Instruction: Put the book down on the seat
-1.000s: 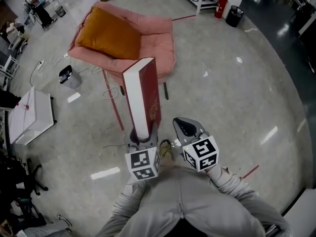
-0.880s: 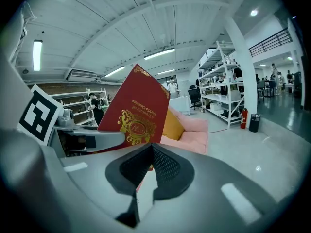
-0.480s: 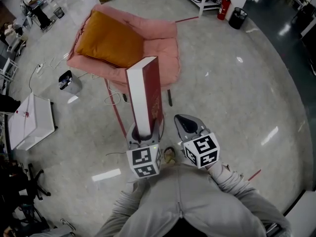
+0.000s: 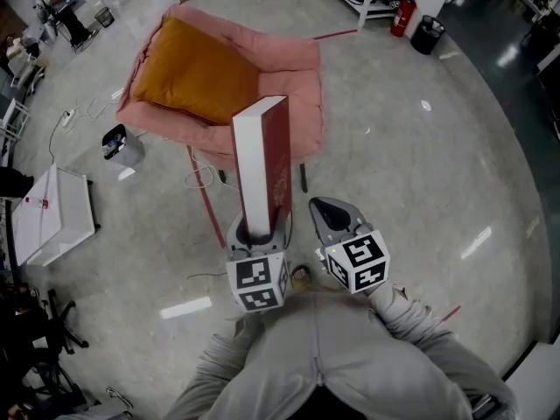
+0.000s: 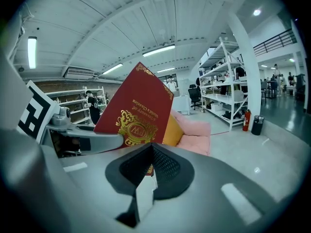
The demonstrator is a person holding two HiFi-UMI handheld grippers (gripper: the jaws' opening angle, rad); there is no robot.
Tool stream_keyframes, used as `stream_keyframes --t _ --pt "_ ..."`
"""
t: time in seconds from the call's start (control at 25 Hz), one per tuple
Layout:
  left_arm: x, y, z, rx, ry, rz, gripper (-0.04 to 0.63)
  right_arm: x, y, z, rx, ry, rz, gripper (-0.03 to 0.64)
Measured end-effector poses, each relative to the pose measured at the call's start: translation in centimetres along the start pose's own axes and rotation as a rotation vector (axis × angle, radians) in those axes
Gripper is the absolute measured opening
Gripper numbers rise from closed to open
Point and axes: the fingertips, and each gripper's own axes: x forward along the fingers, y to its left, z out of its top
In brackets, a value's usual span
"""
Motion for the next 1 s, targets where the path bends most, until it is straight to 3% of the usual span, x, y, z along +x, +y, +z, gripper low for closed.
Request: stream_keyframes --t 0.52,1.0 --pt "4.6 -0.6 0.9 -0.017 0.035 -0.013 0.239 1.6 -3.7 0.3 0.020 0.031 -0.027 0.000" --pt "16.6 0.4 4.2 -0.039 0.077 0.007 0.239 10.9 -13.1 4.9 0.007 0.052 -0.008 0.000"
